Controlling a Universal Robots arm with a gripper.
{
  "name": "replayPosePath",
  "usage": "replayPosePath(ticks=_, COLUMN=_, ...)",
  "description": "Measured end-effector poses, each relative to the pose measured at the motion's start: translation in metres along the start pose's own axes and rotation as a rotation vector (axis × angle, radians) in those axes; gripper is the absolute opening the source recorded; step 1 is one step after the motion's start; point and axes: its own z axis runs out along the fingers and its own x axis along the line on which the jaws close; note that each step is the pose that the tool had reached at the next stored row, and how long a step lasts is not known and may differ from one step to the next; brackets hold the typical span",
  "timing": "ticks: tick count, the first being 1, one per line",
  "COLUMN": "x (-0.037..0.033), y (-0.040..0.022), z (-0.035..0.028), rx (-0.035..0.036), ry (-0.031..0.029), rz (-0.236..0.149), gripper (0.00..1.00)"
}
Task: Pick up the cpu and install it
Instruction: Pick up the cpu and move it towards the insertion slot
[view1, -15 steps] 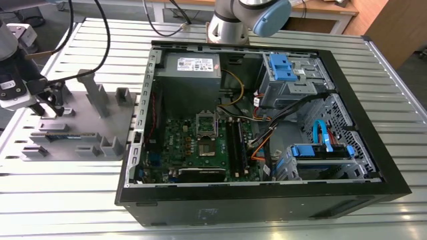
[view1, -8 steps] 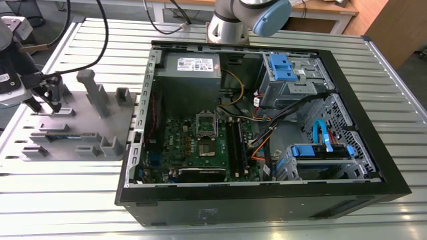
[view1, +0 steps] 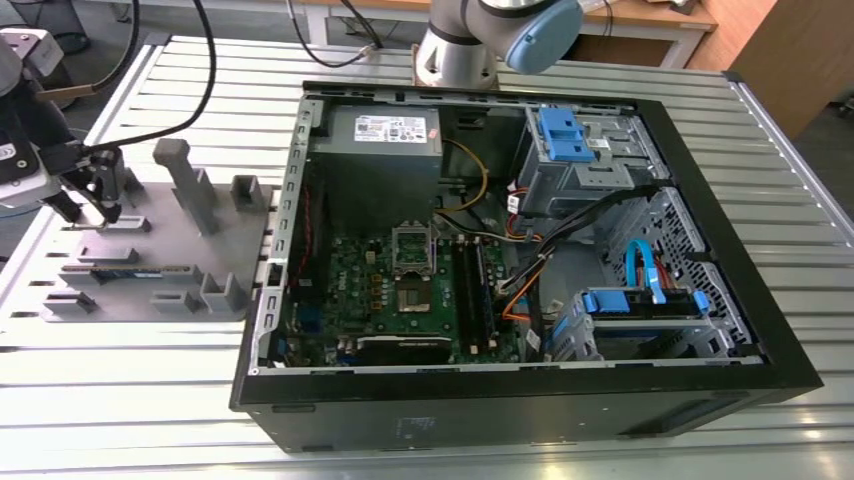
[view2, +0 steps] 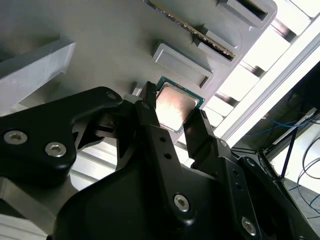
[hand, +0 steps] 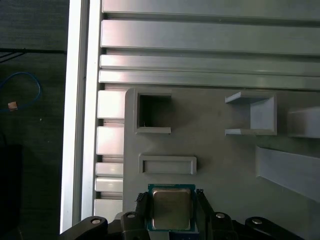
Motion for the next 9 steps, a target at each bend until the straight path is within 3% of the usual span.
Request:
replayPosePath(ticks=3, x=0.0001, y=0.0, z=-0.0012, rx=0.0003, ry=0.0006, rz=0.0, gripper=0.47)
replayPosePath(ticks=9, x=-0.0001, y=0.0003, z=-0.0099, rx=0.0, ry=0.0001, rz=0.0, gripper=0.47)
